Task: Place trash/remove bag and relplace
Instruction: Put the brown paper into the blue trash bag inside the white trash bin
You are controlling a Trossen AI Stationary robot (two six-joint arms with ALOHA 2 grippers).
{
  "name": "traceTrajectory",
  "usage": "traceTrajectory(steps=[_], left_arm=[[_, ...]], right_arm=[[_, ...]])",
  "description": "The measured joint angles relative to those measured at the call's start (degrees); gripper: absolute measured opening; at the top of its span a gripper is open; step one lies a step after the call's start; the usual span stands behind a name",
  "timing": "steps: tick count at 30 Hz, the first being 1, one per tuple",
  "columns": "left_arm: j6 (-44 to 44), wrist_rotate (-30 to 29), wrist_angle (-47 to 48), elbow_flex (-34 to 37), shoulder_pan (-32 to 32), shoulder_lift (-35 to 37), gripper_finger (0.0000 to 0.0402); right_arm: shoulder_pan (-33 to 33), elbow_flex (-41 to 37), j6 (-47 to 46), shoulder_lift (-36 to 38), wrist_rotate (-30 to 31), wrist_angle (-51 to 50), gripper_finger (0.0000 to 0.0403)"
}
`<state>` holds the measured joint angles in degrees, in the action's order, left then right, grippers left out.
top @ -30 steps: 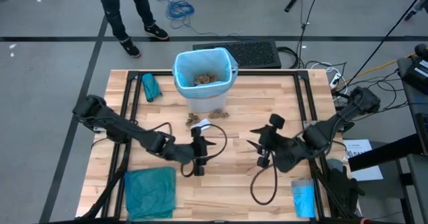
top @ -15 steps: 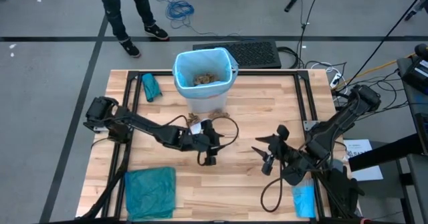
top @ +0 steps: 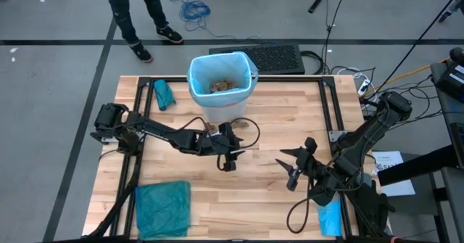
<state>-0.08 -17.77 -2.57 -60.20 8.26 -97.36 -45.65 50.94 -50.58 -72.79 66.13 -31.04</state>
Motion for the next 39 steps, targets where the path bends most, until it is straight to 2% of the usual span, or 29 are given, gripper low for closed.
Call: traceTrajectory(steps=[6, 12, 18, 24, 39], left_arm=[[0.88, 0.16, 0.18, 0.0, -1.12, 0.02, 0.0201], [2.3, 2.2, -0.55, 0.0, -3.05, -2.96, 0.0201], [2.75, 1.56, -2.57, 0.02, -5.15, -7.25, 0.0201], [6.94, -0.96, -7.12, 0.04, -6.25, -10.36, 0.0201], [11.43, -0.19, -9.06, 0.04, -11.18, -10.91, 0.0201]], right_arm=[[0.04, 0.0, 0.48, 0.0, -0.05, -0.03, 0.016], [-0.28, 0.0, -0.16, -0.15, -1.6, -0.01, 0.016], [-0.22, 0.0, -0.23, -0.15, -1.62, -0.05, 0.016], [-0.22, 0.0, -0.27, -0.16, -1.72, -0.09, 0.016], [-0.22, 0.0, -0.38, -0.16, -1.73, -0.03, 0.016]])
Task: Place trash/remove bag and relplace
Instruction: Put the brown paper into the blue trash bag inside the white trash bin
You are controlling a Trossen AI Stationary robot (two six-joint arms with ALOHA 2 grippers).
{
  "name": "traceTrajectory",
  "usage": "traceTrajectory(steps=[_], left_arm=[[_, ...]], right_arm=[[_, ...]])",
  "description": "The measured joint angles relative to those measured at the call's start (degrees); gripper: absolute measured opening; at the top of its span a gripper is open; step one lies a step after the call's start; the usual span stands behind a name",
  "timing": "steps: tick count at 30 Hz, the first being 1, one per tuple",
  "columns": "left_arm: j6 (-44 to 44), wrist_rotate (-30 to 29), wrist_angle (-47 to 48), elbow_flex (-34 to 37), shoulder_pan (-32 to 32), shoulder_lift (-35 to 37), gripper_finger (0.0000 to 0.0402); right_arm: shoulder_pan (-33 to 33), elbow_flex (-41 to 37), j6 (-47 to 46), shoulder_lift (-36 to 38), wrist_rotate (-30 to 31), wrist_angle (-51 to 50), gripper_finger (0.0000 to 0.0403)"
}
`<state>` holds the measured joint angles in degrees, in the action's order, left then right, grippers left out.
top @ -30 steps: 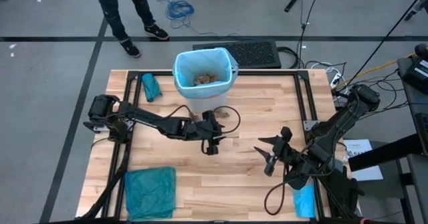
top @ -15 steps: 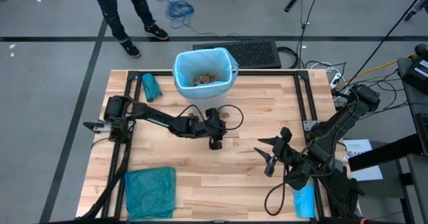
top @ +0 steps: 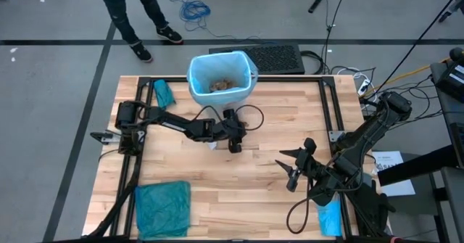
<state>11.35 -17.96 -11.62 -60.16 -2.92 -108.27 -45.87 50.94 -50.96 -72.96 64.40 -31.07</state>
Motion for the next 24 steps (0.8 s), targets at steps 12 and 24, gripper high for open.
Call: traceTrajectory(steps=[12, 24], left_arm=[[-0.45, 4.9, 0.16, 0.0, -1.57, -0.02, 0.0201], [-2.07, -3.46, -2.98, 0.04, -0.24, -7.12, 0.0201]], right_arm=[[0.0, 0.0, 0.0, 0.01, 0.02, 0.0, 0.016], [0.0, 0.0, 0.0, 0.0, 0.02, 0.04, 0.016]])
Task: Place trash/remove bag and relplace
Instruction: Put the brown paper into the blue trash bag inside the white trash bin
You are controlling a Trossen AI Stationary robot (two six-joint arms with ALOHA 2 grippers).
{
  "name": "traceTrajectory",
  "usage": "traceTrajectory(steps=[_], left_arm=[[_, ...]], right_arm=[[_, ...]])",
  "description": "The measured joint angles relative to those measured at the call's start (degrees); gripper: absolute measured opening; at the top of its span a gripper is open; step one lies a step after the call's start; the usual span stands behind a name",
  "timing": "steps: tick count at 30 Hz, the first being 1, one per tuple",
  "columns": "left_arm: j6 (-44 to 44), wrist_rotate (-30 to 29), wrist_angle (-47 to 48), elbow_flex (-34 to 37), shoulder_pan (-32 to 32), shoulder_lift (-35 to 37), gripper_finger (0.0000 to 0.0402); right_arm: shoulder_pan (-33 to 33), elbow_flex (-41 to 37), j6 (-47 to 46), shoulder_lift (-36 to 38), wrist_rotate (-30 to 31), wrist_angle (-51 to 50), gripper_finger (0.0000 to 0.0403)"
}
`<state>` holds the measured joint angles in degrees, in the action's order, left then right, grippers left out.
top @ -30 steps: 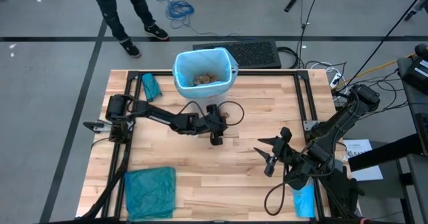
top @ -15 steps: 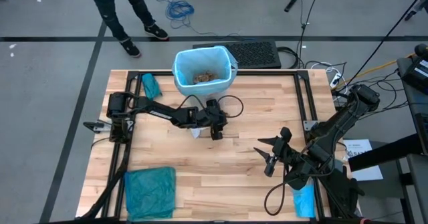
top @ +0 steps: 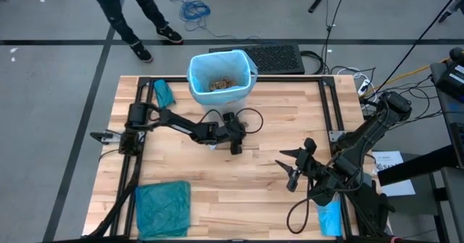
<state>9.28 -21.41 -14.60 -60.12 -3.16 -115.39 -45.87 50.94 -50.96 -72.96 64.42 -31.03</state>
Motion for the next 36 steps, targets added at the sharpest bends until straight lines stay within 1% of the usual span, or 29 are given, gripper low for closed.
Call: traceTrajectory(steps=[3, 5, 11, 17, 20, 24, 27, 36], left_arm=[[-1.08, -4.09, -2.16, -0.04, 0.5, -1.36, 0.0201], [-1.42, -5.6, -3.14, -0.04, 0.77, -1.82, 0.0201], [1.27, -6.49, -5.95, -0.78, 1.18, -1.84, 0.0201], [-1.83, -6.42, -5.7, -1.29, 0.46, -1.75, 0.0201], [-4.66, -5.48, -4.75, -1.29, 0.07, -1.75, 0.0201], [-8.91, -1.19, -2.09, -1.29, 0.44, -1.75, 0.0201], [-10.36, 1.48, -1.26, -1.29, 1.71, -1.75, 0.0201], [-10.44, 2.1, -1.13, -1.29, 5.49, -1.75, 0.0201]], right_arm=[[0.0, 0.0, -0.02, 0.01, 0.0, 0.0, 0.016], [0.02, 0.0, -0.01, 0.0, 0.0, 0.0, 0.016], [0.0, -0.02, 0.02, -0.01, 0.02, -0.02, 0.016], [0.0, 0.0, 0.0, -0.01, 0.02, -0.02, 0.016], [0.02, 0.0, 0.0, -0.01, 0.0, -0.02, 0.016], [0.02, 0.0, -0.02, -0.01, -0.21, -0.04, 0.016], [0.02, 0.0, -0.02, -0.01, -0.31, -0.04, 0.016], [0.02, -0.01, -0.1, -0.01, -0.47, -0.07, 0.016]])
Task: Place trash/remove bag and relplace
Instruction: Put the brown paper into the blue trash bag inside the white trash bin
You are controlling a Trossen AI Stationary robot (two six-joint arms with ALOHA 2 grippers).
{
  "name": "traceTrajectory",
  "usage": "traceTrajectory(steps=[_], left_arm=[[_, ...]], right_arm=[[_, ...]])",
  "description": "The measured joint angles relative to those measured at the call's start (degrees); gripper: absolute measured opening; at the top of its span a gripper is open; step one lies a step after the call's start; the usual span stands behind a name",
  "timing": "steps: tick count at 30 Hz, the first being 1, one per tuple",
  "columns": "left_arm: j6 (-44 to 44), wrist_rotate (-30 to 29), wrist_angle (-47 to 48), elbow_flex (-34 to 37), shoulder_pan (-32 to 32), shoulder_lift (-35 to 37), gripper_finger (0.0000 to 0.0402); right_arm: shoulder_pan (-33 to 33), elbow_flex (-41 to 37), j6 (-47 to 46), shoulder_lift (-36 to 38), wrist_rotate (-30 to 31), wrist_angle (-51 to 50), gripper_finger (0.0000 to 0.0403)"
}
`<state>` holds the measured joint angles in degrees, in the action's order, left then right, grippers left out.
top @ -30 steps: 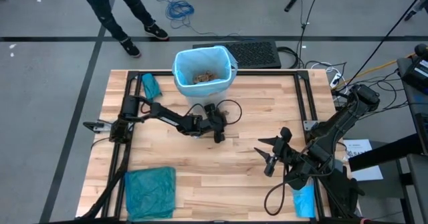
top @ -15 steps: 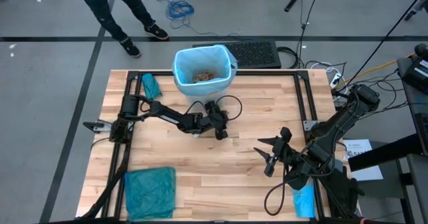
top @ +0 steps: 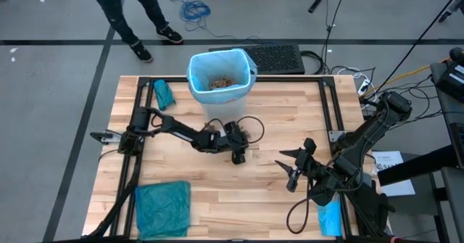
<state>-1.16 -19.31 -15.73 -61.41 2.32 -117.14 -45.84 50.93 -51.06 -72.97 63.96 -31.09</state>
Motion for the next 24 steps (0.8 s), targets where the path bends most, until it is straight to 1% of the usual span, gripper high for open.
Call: traceTrajectory(steps=[6, 12, 16, 20, 22, 24], left_arm=[[-0.08, 7.19, -0.15, 0.0, 2.04, 0.08, 0.0201], [0.4, 8.38, 0.94, -1.95, 5.72, 1.21, 0.0201], [4.01, 6.58, 1.21, -3.96, 7.29, 3.0, 0.0201], [8.62, 0.34, 1.29, -5.65, 7.59, 3.48, 0.0201], [10.39, -1.54, 1.29, -6.05, 6.69, 3.48, 0.0201], [10.73, -1.81, 1.37, -6.16, 5.01, 3.48, 0.0201]], right_arm=[[0.0, 0.0, -0.35, -0.02, -1.18, 0.0, 0.016], [-0.02, 0.0, -0.35, -0.02, -1.28, -0.25, 0.016], [-0.02, -0.03, -0.35, -0.02, -1.26, -0.53, 0.016], [0.0, -0.06, -0.35, -0.02, -1.24, -0.63, 0.016], [0.0, -0.06, -0.35, -0.04, -1.28, -0.63, 0.016], [0.0, -0.06, -0.35, -0.02, -1.24, -0.61, 0.016]])
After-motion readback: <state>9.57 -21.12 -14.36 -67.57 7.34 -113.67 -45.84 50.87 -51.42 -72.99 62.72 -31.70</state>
